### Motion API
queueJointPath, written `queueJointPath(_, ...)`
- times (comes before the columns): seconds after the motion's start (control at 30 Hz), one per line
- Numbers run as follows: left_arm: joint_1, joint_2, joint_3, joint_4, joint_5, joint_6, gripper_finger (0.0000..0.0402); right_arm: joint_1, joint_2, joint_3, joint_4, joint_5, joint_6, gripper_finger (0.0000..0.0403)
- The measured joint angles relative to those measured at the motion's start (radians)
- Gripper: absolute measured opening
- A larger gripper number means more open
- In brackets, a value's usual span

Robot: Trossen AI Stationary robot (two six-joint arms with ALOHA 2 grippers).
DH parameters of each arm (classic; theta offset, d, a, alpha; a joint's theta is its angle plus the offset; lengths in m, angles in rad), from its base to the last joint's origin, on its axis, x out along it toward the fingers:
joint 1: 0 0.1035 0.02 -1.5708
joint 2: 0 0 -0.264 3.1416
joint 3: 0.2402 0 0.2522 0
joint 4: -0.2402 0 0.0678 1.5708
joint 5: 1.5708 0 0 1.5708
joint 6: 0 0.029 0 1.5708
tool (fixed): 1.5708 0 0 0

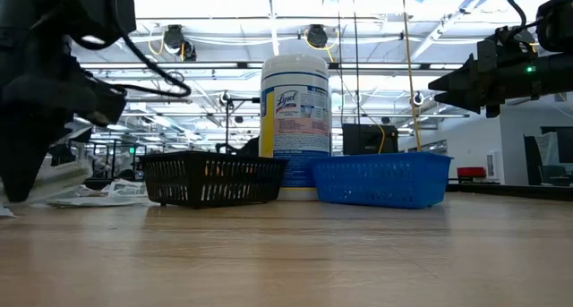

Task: Pick & Place First Aid Supplies
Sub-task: Put the bandage pack into the black bin

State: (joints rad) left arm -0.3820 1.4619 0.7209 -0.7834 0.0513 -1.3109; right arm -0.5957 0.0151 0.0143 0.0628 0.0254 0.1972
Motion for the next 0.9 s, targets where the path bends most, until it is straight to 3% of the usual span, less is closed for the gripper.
queueJointPath(0.53, 0.0, -0.199, 0.129, -0.162, 0.089, 0.082, 0.0003, 0.0, 0.0, 0.0, 0.0, 0.0, 0.0, 0.0254)
queueJointPath(0.9, 0.193, -0.034, 0.329, -0.236, 0.091, 0.259, 0.0002, 0.0, 0.0, 0.0, 0.0, 0.0, 0.0, 0.0254)
